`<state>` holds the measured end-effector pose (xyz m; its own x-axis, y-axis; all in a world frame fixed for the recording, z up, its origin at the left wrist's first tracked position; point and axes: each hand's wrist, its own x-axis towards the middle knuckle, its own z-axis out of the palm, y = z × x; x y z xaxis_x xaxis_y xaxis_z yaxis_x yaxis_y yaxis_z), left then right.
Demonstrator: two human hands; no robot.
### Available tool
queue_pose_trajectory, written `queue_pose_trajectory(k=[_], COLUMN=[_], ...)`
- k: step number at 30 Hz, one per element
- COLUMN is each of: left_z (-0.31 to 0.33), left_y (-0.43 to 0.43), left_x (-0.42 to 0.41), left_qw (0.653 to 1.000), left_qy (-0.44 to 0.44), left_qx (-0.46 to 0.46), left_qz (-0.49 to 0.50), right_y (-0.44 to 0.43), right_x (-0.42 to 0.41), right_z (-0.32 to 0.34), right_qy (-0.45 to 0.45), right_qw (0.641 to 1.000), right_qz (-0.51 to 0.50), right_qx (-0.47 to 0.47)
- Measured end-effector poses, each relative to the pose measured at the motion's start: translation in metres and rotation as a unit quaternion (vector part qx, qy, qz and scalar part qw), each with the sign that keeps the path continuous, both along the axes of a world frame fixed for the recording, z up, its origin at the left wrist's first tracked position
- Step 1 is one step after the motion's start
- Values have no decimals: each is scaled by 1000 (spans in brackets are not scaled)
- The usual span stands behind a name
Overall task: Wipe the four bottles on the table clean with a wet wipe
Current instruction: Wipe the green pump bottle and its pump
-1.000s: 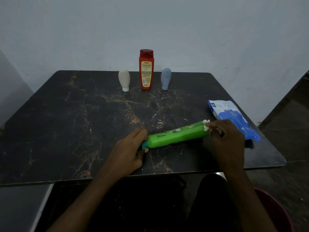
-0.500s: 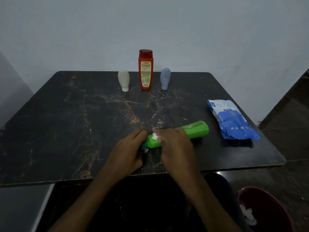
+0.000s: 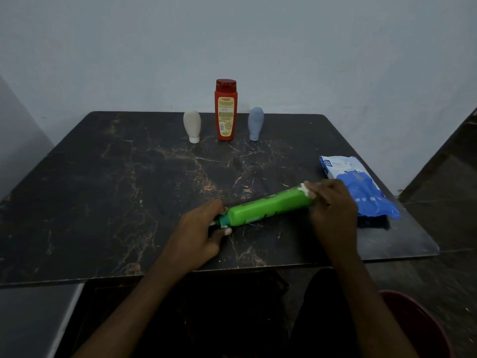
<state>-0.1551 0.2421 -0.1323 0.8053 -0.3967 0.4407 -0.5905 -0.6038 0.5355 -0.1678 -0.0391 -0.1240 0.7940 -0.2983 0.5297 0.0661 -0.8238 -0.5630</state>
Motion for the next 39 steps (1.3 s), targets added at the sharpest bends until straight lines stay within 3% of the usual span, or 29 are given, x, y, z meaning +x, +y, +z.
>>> queue_pose_trajectory(k=[4,9,14,22,26,33,35,39], left_z=[-1,0,2,3,0,2,4,9], left_y=[0,1,1,1,5,4,4,7], left_x=[1,0,-1,-1,4,3,3,5], left_qw=[1000,1000,999,999,998,997,993,974], left_qy=[4,15,22,15,12,22,37,97], left_qx=[-13,-17,-32,-52,-59,-80,-109,-205], left_qz=[7,15,-4,0,13,11,11,24], right_y=[8,79,129,108,60,-12,-15,-13], right_x=[1,-14,-33,-21,1,22,27,25], right_z=[11,32,33,22,20,2,-3,2], right_qy=[69,118,116,38,48,67,71,57], right_qw=[997,987,972,976,979,996,995,981], right_qz=[-13,82,173,189,139,43,36,60], right_qx=[-16,-71,-109,-97,-138,44,57,177])
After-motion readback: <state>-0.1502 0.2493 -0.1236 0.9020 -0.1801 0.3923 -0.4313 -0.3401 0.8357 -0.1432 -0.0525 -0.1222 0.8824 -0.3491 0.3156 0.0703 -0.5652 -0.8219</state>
